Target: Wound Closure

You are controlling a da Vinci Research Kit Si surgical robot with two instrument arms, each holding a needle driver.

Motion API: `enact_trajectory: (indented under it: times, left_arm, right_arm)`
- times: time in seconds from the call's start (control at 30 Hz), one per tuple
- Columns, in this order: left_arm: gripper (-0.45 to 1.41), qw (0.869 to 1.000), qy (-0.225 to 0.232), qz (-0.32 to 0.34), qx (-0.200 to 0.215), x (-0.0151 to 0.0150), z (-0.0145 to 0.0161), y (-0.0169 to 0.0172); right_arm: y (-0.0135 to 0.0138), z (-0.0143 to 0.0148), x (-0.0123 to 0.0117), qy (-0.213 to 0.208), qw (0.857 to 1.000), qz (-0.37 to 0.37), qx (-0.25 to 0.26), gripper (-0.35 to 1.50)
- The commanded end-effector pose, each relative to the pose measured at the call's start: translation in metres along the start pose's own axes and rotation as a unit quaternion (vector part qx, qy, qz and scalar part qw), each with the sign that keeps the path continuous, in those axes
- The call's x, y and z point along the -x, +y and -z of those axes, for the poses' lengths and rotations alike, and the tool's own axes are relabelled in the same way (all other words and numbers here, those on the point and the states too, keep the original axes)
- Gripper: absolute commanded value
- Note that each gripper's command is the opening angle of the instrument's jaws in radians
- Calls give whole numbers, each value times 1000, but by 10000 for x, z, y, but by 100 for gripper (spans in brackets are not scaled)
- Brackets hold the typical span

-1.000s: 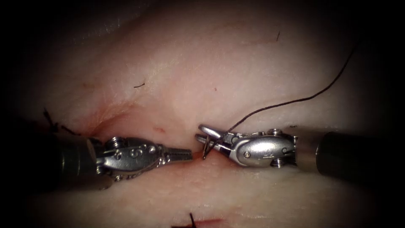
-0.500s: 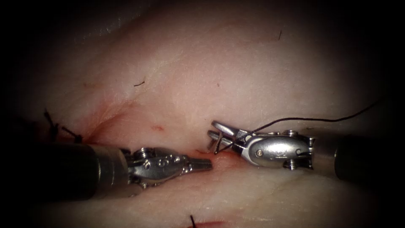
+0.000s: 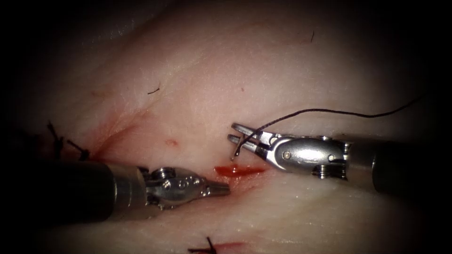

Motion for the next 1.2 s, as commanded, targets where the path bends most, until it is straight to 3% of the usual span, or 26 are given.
enact_trajectory:
  times: [0.03, 0.43, 0.67, 0.97, 1.1, 1.2]
  left_arm:
    - [-3, 1000, -2, 1, -1, 1, -6, -1]
    - [-3, 1000, -17, -1, -6, 15, -11, -7]
    - [-3, 1000, -17, -1, -7, 15, -9, -7]
    - [-3, 1000, -18, 4, -12, 8, -2, -4]
    - [-3, 1000, -19, 6, -16, 5, 4, -2]
    - [-3, 1000, -20, 8, -18, 3, 7, -2]
  right_arm:
    - [8, -13, 0, 5, 1000, -17, -6, -35]
    - [23, -34, -6, 12, 982, -175, -74, -35]
    - [38, -28, -11, 41, 951, -305, -43, -35]
    - [29, -32, -10, 27, 923, -384, -10, -35]
    - [26, -32, -11, 23, 899, -438, -3, -35]
    - [23, -32, -13, 20, 890, -456, -1, -35]
